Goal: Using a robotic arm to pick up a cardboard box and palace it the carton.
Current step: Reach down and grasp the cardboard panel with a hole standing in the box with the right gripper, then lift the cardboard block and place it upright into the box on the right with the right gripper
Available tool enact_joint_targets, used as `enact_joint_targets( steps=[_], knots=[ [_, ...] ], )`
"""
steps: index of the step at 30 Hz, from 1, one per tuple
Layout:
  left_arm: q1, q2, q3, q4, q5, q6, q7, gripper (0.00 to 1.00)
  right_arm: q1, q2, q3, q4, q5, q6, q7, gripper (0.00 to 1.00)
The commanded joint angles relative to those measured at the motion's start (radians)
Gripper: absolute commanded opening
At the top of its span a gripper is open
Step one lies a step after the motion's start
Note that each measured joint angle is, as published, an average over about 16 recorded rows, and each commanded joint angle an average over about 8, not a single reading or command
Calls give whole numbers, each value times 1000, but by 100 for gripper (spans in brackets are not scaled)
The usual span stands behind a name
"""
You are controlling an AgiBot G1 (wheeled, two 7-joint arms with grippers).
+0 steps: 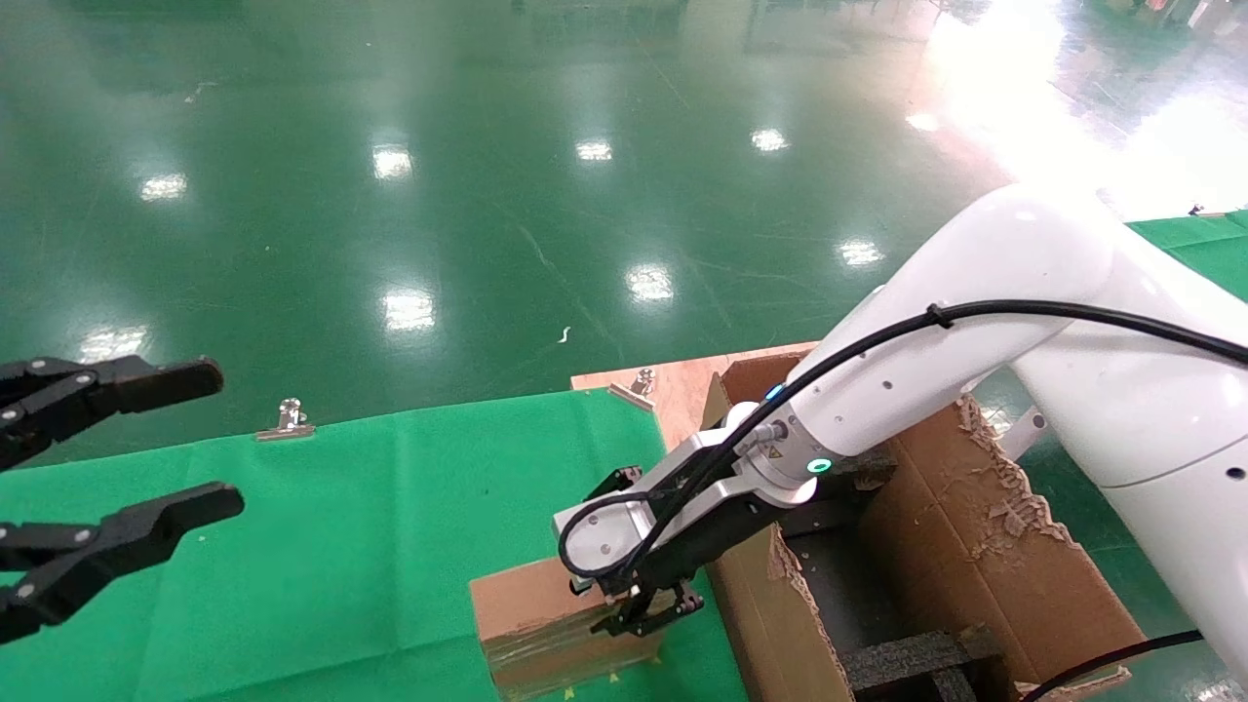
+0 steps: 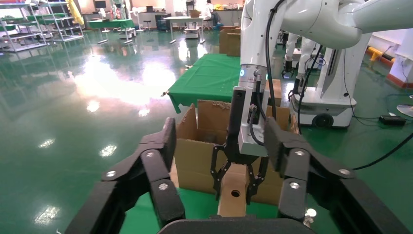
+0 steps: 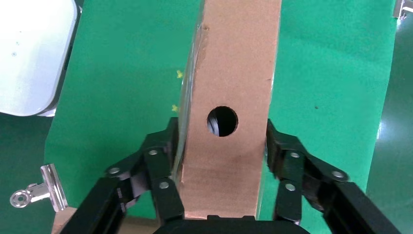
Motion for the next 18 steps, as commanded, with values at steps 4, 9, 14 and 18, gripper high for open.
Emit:
enact_joint_targets(
  steps=[4,9,14,18],
  knots=[
    [0,0,0,0,0,0,0,100,-1,0,1,0,1,0,0,0],
    [0,0,0,0,0,0,0,100,-1,1,1,0,1,1,0,0],
    [0,0,0,0,0,0,0,100,6,3,5,-5,7,4,0,0],
    [0,0,0,0,0,0,0,100,41,11,15,-25,29,-1,-12,0]
  ],
)
